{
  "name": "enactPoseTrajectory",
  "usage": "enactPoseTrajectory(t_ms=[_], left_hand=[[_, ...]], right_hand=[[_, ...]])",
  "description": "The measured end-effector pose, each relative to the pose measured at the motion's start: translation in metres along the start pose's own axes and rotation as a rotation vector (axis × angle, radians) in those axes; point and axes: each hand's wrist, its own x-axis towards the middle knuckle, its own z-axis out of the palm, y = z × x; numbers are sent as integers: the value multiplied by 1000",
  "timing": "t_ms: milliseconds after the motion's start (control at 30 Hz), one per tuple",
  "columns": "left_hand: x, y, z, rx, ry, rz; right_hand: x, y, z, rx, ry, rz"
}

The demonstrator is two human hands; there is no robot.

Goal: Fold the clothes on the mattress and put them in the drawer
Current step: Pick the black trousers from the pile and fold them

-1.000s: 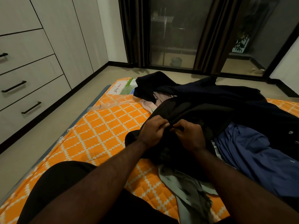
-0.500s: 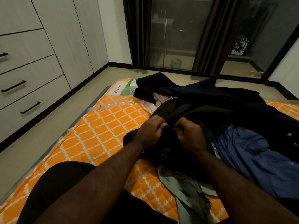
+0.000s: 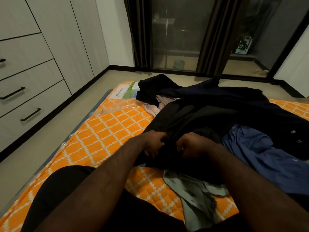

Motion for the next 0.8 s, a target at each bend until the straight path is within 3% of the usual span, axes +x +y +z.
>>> enactPoseTrajectory(t_ms=[67, 167, 267, 333, 400, 600, 800], left_hand=[[-3, 2, 1, 42, -30, 5], [1, 2, 3, 279, 293, 163], [8, 2, 10, 230, 475, 273], [11, 4, 16, 180, 471, 346], [15, 5, 23, 118, 471, 350], [38, -14, 33, 158, 284, 129], [52, -8, 30, -142, 353, 57]], right_hand=[[-2, -9, 0, -31, -163, 50], [-8, -20, -8, 56, -296, 111], [-6, -24, -15, 88, -22, 44], [-2, -26, -13, 104, 253, -1], [2, -32, -7, 102, 400, -6], [17, -24, 28, -8, 390, 256], [29, -9, 36, 147, 405, 391]])
